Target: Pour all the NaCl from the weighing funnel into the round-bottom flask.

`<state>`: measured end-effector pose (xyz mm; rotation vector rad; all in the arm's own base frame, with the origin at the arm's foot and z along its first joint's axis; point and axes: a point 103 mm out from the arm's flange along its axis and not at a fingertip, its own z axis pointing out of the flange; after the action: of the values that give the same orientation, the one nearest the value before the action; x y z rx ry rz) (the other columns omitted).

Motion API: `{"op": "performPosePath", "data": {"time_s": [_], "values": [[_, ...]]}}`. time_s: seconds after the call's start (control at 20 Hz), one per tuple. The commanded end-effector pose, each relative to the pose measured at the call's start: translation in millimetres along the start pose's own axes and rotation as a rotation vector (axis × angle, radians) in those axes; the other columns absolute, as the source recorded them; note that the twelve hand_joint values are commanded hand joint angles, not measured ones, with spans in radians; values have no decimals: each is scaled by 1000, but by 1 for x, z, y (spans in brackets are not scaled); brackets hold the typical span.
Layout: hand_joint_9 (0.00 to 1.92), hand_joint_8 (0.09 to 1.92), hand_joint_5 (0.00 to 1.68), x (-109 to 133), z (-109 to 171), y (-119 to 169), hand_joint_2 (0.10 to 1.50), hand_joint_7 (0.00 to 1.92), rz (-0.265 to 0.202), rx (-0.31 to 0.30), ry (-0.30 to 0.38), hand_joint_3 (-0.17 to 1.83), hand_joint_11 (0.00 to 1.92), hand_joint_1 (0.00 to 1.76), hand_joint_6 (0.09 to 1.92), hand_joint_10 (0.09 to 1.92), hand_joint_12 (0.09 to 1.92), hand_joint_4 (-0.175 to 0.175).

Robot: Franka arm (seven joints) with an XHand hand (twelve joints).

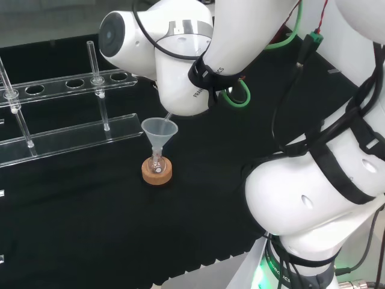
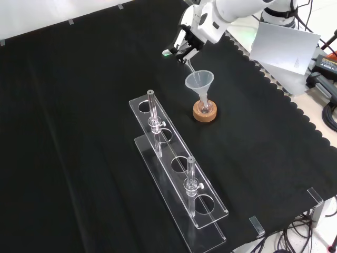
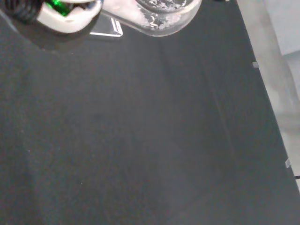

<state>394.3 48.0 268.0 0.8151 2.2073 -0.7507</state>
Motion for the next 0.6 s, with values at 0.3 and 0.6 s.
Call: {"op": "performPosePath", "data": {"time_s": [0.3, 0.6], "values": [[1127, 210, 1333, -6, -2, 3, 768, 1611, -20, 10, -58, 401, 76, 1107, 458, 169, 1503, 175], [1127, 207, 1331, -10, -8, 3, 766, 1613, -34, 0, -68, 405, 70, 1107, 462, 168, 1501, 175]]}}
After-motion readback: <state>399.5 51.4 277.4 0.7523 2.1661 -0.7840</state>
